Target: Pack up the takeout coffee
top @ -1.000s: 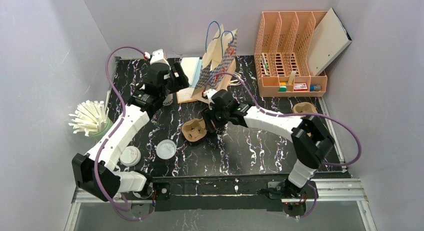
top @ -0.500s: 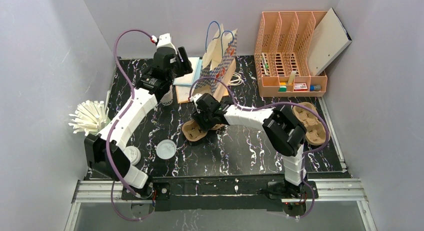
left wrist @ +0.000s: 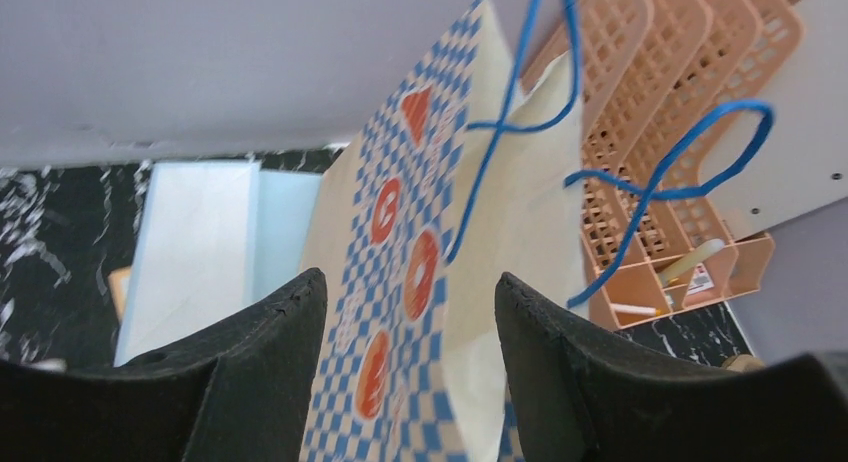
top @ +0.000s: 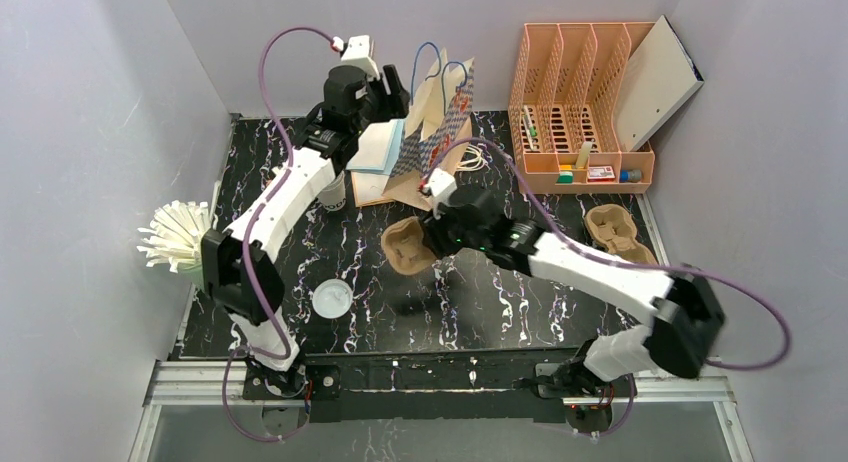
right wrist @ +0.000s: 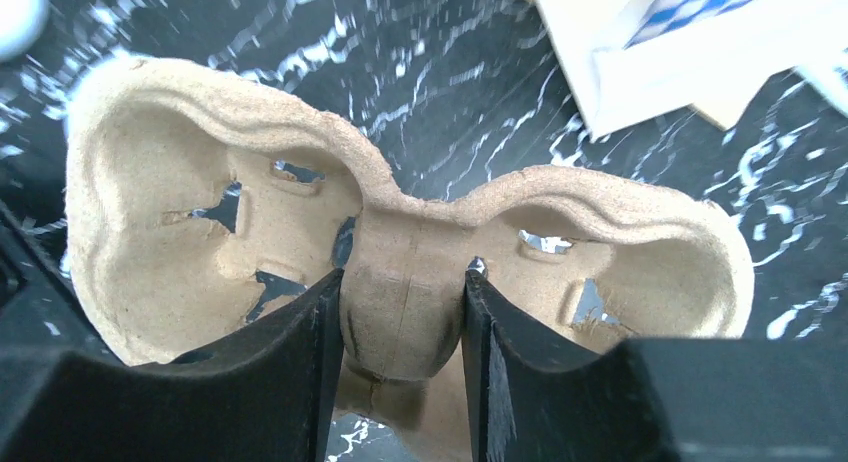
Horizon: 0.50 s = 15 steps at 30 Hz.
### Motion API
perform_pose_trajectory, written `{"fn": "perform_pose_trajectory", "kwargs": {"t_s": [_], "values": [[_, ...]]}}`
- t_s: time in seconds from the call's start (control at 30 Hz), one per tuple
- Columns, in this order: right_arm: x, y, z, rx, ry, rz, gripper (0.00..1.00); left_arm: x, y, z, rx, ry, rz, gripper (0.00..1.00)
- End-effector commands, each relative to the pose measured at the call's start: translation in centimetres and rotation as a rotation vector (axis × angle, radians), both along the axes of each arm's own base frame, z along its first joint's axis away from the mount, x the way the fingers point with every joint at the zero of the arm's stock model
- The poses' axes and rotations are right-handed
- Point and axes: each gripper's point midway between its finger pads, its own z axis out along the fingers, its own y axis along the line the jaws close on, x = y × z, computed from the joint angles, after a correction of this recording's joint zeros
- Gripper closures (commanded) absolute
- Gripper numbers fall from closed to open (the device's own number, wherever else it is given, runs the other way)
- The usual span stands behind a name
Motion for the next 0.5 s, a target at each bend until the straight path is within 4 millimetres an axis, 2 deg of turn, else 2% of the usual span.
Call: {"fn": "perform_pose_trajectory", "kwargs": {"t_s": [0.0, 0.13, 0.27, 0.37, 0.47], "values": [[-0.9, -2.2, 5.4, 0.135, -0.149, -0.01, 0.5, 1.9, -3.4, 2.5, -0.028, -0.079, -0.15, 0.41], [-1.6, -5.4, 8.9, 0.197, -0.242, -0.083, 0.52, 3.2, -4.7, 0.8, 0.0, -0.029, -0.172, 0.43], [-1.8, -7.9, 13.9, 0.278, -0.357, -0.14, 0.58, 4.0, -5.2, -0.3, 0.045, -0.004, -0.163, 0.49], [-1.9, -8.9, 17.6, 0.32, -0.429, -0.152, 0.58, 4.1, -5.2, -1.0, 0.076, 0.008, -0.158, 0.59], [-2.0, -8.7, 21.1, 0.359, -0.457, -0.14, 0.58, 3.9, -4.8, -1.2, 0.131, 0.016, -0.141, 0.75]]}}
